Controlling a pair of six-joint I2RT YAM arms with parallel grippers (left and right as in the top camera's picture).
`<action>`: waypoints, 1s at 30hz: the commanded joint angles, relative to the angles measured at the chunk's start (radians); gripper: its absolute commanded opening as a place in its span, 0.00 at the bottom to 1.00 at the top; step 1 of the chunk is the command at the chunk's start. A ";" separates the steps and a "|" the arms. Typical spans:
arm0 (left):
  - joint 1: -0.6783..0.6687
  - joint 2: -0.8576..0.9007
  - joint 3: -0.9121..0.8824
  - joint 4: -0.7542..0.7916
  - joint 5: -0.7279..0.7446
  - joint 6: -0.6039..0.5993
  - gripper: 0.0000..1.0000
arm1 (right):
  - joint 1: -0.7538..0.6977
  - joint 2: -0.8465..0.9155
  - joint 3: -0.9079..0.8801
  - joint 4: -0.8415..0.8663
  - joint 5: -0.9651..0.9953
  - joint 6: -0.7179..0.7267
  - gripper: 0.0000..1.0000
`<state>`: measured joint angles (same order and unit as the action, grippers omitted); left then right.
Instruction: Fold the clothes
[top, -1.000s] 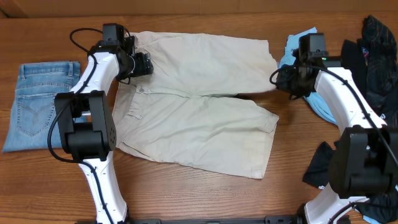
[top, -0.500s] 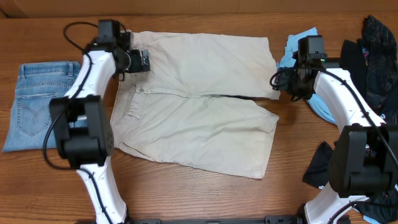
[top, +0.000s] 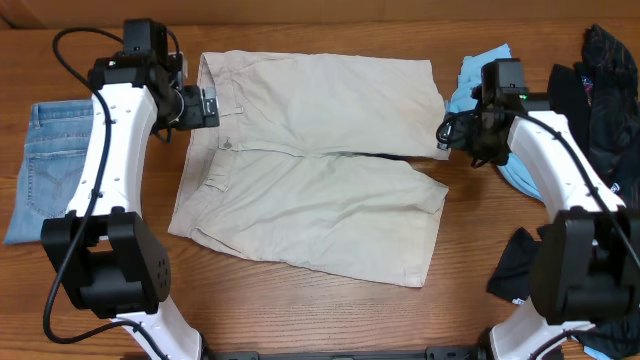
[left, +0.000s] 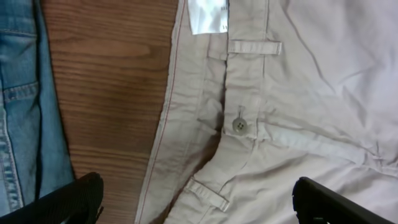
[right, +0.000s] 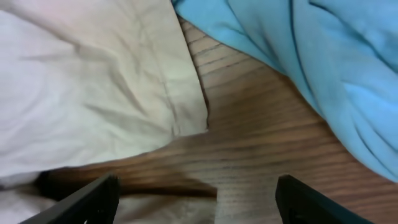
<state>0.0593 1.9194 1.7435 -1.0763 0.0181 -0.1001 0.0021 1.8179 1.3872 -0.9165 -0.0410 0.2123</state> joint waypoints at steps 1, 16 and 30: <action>-0.001 0.008 -0.001 0.039 0.081 0.068 0.90 | -0.003 -0.055 0.002 -0.012 -0.006 -0.003 0.84; -0.003 0.294 -0.009 0.113 0.332 0.233 0.83 | -0.002 -0.053 -0.003 -0.110 -0.134 -0.059 0.84; 0.001 0.377 -0.009 0.114 0.574 0.288 0.61 | 0.010 -0.041 -0.020 -0.107 -0.140 -0.033 0.84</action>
<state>0.0608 2.2726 1.7397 -0.9619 0.4625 0.1555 0.0071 1.7851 1.3834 -1.0309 -0.1711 0.1730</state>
